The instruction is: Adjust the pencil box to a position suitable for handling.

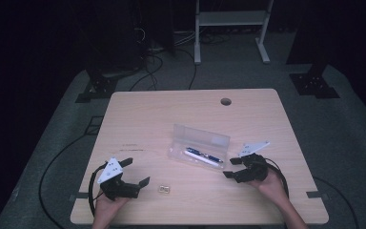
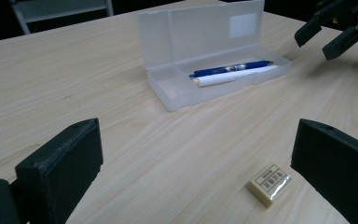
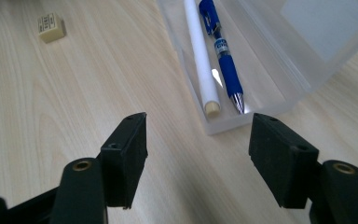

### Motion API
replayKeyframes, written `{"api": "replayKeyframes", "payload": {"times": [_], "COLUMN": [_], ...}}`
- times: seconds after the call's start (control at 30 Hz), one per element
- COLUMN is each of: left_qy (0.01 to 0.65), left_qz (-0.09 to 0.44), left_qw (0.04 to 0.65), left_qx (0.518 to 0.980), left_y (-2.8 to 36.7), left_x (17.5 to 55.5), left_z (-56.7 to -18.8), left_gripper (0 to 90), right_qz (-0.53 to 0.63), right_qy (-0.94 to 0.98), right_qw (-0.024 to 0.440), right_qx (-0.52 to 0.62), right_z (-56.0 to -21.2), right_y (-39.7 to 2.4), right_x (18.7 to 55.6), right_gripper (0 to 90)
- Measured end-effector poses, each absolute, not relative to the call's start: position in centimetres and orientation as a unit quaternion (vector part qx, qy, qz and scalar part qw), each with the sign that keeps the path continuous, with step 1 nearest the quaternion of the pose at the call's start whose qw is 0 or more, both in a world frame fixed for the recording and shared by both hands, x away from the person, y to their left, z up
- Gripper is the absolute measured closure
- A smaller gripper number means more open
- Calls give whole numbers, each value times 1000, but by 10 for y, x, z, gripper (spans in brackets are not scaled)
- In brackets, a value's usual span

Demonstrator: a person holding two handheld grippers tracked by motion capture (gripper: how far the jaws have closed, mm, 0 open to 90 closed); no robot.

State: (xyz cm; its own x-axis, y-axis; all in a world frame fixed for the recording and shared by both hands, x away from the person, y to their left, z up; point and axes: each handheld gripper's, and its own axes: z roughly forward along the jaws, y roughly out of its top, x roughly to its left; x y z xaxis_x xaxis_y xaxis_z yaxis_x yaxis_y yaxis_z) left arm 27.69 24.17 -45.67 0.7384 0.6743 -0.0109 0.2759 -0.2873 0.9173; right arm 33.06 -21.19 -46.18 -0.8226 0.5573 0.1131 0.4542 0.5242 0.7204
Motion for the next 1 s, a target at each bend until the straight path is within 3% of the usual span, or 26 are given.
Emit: {"api": "replayKeyframes", "payload": {"times": [0.73,0.8,1.0], "left_qy": [253,246,239], "left_qz": [144,142,128], "left_qw": [479,480,469], "left_qx": [828,830,840], "left_y": [211,210,204], "left_x": [274,274,274], "left_z": [-466,-467,-472], "left_gripper": [62,110,123], "right_qz": [401,404,402], "right_qy": [851,847,845], "right_qw": [97,100,112], "right_qx": [326,329,335], "right_z": [-466,-465,-465], "right_y": [-255,-258,-264], "right_x": [297,296,293], "right_gripper": [314,313,313]}}
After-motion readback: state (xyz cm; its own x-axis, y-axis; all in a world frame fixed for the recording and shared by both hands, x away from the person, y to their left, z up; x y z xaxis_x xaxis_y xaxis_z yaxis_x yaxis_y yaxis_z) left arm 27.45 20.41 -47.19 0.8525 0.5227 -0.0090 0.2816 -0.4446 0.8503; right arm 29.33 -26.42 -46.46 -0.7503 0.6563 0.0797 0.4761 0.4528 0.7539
